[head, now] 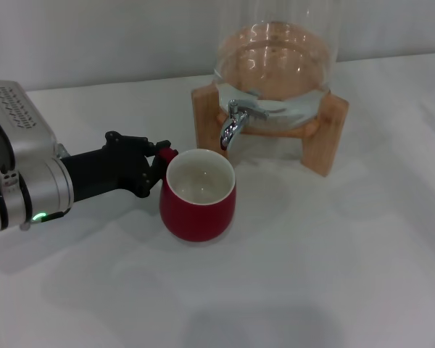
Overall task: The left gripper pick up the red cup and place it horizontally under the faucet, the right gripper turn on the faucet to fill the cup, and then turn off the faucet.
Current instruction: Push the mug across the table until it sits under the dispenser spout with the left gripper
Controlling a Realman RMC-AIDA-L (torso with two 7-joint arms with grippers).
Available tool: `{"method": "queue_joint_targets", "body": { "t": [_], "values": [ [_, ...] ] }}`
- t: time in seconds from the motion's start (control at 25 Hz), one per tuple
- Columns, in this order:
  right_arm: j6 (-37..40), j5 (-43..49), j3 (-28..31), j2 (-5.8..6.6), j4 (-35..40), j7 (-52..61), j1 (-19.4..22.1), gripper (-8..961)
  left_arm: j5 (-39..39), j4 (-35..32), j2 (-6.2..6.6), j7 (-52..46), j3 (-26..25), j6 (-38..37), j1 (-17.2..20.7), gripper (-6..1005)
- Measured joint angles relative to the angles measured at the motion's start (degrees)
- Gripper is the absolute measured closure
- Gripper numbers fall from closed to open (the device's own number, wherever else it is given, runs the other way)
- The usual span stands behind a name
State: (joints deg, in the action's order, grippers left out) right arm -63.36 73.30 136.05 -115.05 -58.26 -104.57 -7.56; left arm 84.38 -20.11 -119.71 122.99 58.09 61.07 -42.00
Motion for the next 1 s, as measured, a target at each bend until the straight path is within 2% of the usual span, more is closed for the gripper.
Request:
{"method": "queue_joint_targets", "body": {
  "t": [1.0],
  "values": [
    [-0.09,-0.8,0.05,0.0,0.08,-0.2,-0.09,320,-0.11,0.15,0.04,-2.93,2.69,-3.13,-0.03,864]
  ]
}}
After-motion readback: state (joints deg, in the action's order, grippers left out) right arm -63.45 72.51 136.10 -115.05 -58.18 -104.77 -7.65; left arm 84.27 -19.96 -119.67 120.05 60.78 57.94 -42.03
